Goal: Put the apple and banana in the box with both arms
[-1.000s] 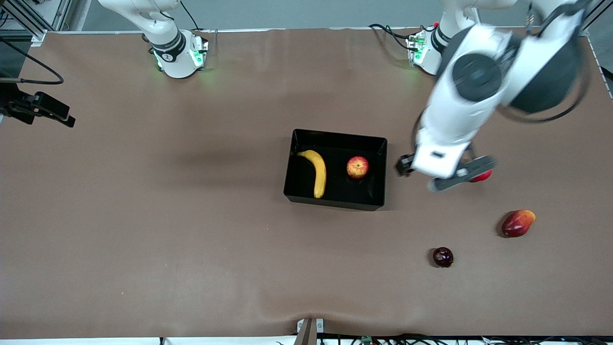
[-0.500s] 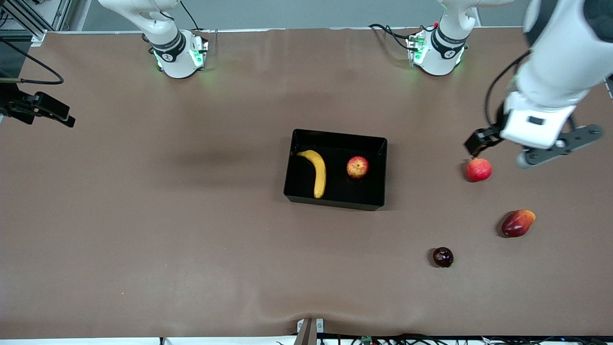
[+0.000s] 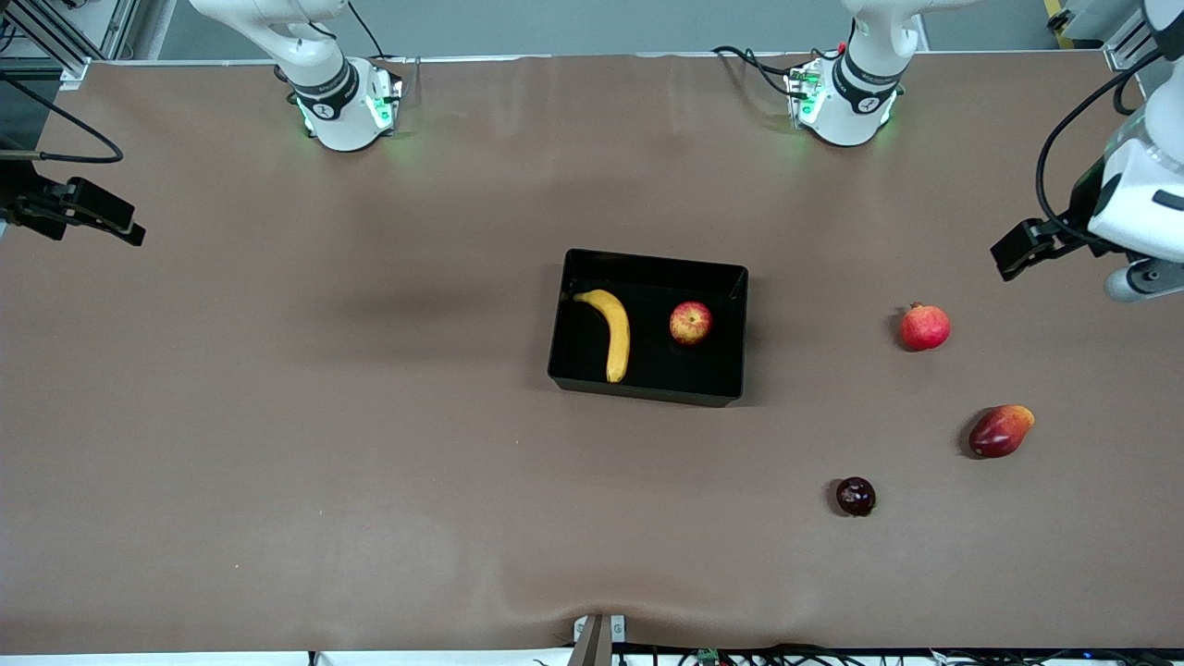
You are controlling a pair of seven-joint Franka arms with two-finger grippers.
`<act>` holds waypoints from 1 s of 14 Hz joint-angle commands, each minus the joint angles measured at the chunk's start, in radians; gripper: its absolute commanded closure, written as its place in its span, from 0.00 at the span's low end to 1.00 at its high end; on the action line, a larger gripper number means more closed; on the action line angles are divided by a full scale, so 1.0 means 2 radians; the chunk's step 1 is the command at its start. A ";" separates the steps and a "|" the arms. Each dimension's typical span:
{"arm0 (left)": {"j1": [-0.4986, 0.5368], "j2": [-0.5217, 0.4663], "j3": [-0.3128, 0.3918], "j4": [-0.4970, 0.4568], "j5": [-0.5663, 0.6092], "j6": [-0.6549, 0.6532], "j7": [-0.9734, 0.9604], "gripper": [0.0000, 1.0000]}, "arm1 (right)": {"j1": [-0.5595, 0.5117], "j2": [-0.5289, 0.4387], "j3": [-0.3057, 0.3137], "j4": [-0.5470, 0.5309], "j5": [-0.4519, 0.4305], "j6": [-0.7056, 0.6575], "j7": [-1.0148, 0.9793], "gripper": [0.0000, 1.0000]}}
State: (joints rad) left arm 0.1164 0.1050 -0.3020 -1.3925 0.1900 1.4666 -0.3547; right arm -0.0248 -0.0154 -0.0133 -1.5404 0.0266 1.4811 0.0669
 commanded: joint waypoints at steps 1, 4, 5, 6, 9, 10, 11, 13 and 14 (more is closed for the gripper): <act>-0.011 -0.036 0.036 -0.033 -0.025 -0.007 0.052 0.00 | 0.002 0.002 0.000 0.003 -0.006 0.001 -0.004 0.00; -0.058 -0.068 0.106 -0.069 -0.054 -0.008 0.084 0.00 | 0.002 0.002 0.000 0.003 -0.006 0.001 -0.004 0.00; -0.062 -0.076 0.108 -0.079 -0.054 -0.008 0.084 0.00 | 0.002 0.002 0.000 0.003 -0.006 0.001 -0.004 0.00; -0.067 -0.083 0.114 -0.085 -0.055 -0.008 0.085 0.00 | 0.002 0.002 0.000 0.003 -0.006 0.001 -0.004 0.00; -0.088 -0.101 0.135 -0.106 -0.055 -0.008 0.104 0.00 | 0.002 0.002 0.000 0.003 -0.006 0.001 -0.004 0.00; -0.088 -0.103 0.135 -0.107 -0.055 -0.008 0.105 0.00 | 0.002 0.002 0.000 0.003 -0.006 0.001 -0.004 0.00; -0.088 -0.107 0.133 -0.108 -0.055 -0.007 0.105 0.00 | 0.002 0.002 0.000 0.003 -0.006 0.001 -0.004 0.00; -0.087 -0.118 0.130 -0.127 -0.055 -0.003 0.105 0.00 | 0.002 0.002 0.000 0.003 -0.006 0.001 -0.004 0.00; -0.085 -0.128 0.129 -0.143 -0.055 0.006 0.105 0.00 | 0.002 0.002 0.000 0.003 -0.006 0.001 -0.004 0.00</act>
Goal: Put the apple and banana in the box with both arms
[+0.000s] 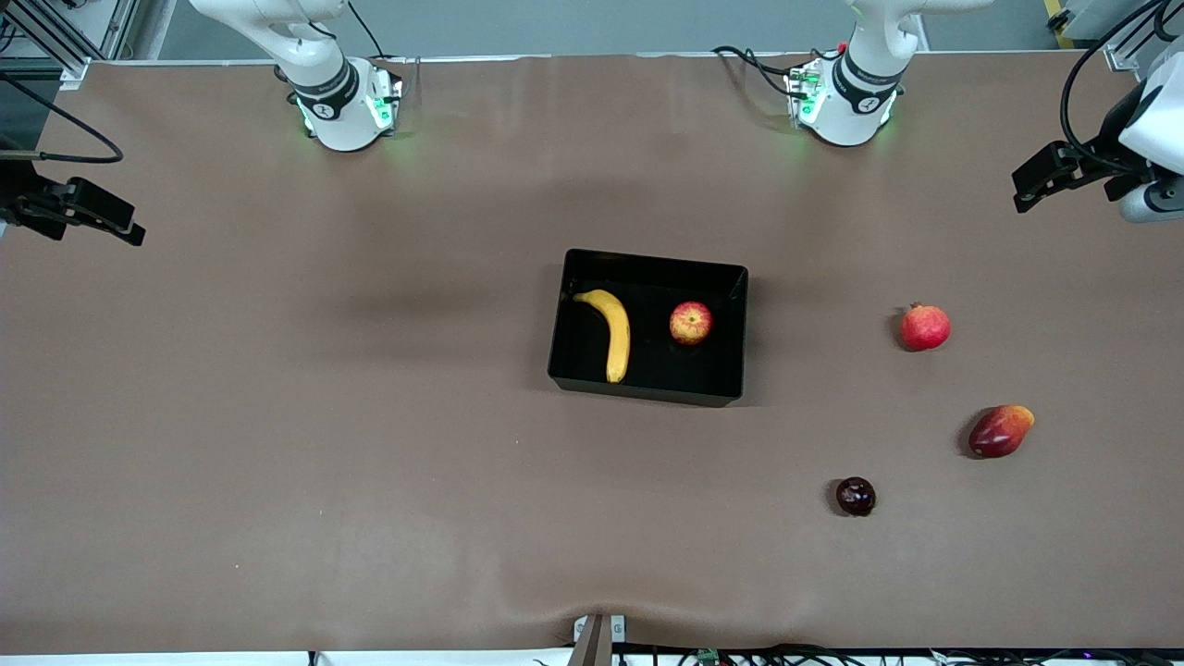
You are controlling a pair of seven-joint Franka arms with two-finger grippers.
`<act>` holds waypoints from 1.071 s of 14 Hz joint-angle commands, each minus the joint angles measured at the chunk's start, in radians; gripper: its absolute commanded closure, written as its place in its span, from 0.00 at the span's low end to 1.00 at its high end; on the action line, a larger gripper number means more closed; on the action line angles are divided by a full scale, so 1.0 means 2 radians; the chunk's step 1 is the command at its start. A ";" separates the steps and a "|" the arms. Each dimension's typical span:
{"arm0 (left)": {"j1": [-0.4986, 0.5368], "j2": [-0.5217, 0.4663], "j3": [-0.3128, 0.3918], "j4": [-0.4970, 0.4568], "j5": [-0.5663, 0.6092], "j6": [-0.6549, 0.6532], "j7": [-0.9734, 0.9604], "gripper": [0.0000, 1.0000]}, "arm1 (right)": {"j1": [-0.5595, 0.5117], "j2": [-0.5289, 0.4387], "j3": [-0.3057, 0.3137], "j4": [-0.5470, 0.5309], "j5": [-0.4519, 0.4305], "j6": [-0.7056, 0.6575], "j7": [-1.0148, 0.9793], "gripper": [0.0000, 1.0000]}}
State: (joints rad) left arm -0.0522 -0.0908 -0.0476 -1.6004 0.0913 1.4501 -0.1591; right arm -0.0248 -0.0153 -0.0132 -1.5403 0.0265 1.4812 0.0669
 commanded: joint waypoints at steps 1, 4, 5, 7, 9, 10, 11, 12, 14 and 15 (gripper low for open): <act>0.000 -0.032 0.001 -0.040 -0.007 0.016 0.007 0.00 | 0.002 0.002 0.000 0.003 -0.006 0.001 -0.004 0.00; 0.002 -0.031 0.000 -0.037 -0.043 0.017 0.007 0.00 | 0.002 0.002 0.000 0.003 -0.006 0.001 -0.004 0.00; 0.002 -0.031 -0.002 -0.036 -0.044 0.017 0.007 0.00 | 0.002 0.002 0.000 0.003 -0.006 0.001 -0.004 0.00; 0.002 -0.031 -0.007 -0.034 -0.044 0.017 0.007 0.00 | 0.002 0.002 0.000 0.003 -0.006 0.001 -0.004 0.00; 0.003 -0.027 -0.008 -0.021 -0.043 0.011 0.010 0.00 | 0.002 0.002 0.000 0.003 -0.006 0.001 -0.004 0.00; 0.003 -0.024 -0.008 -0.015 -0.043 0.011 0.014 0.00 | 0.002 0.002 0.000 0.003 -0.006 0.001 -0.004 0.00; 0.003 -0.021 -0.008 -0.011 -0.042 0.011 0.014 0.00 | 0.002 0.002 0.000 0.003 -0.006 0.001 -0.004 0.00; 0.003 -0.021 -0.008 -0.010 -0.042 0.011 0.014 0.00 | 0.002 0.002 0.000 0.003 -0.006 0.001 -0.004 0.00; 0.002 -0.020 -0.008 -0.010 -0.042 0.011 0.012 0.00 | 0.002 0.002 0.000 0.003 -0.006 0.001 -0.004 0.00; 0.002 -0.020 -0.008 -0.010 -0.043 0.011 0.012 0.00 | 0.002 0.002 0.000 0.002 -0.006 0.001 -0.004 0.00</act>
